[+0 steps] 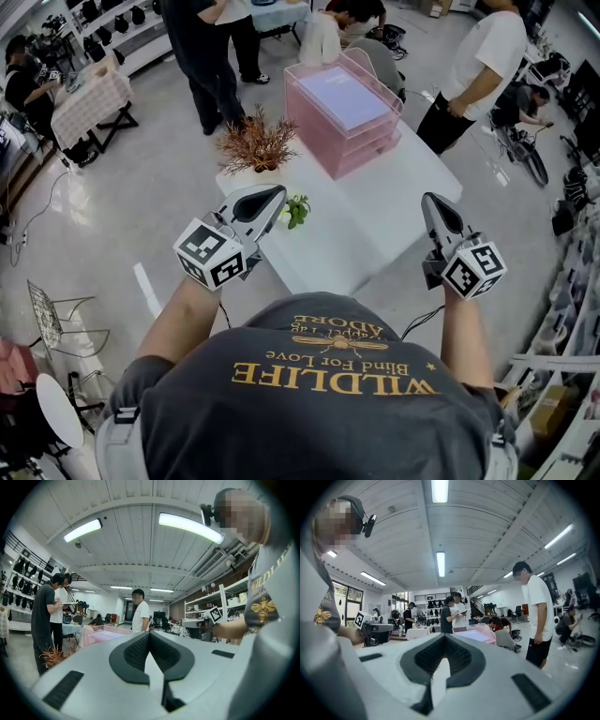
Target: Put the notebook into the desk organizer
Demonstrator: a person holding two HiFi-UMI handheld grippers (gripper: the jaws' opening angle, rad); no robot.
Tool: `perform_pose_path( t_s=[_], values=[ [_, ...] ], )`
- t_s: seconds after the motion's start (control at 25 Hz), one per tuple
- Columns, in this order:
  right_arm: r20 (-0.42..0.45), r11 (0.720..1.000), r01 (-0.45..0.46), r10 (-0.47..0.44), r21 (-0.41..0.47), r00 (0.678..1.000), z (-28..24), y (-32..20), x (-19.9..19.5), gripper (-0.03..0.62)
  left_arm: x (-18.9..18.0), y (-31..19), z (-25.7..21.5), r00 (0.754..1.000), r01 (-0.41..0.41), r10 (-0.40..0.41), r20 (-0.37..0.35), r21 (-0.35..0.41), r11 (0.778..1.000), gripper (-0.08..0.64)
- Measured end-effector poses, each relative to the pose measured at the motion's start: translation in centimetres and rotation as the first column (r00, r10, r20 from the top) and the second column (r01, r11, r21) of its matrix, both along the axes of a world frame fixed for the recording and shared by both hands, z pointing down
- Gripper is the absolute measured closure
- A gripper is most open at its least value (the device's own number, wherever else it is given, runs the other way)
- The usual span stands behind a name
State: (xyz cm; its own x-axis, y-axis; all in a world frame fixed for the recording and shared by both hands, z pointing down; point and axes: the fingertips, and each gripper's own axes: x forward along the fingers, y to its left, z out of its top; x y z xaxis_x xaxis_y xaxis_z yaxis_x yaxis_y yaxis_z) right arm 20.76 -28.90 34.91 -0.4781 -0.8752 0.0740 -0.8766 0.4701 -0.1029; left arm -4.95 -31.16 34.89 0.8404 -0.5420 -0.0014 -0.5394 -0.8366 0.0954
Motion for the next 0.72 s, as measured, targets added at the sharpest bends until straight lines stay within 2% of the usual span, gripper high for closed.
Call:
perform_pose_path(
  t_s=[0.72],
  values=[
    [-0.019,1.0,0.011,-0.011,-0.001,1.0,-0.18,0.13,-0.1,0.594,-0.01,0.29,-0.36,1.0,-0.011,0.011,0.019,0.013,1.0,0.56]
  ],
)
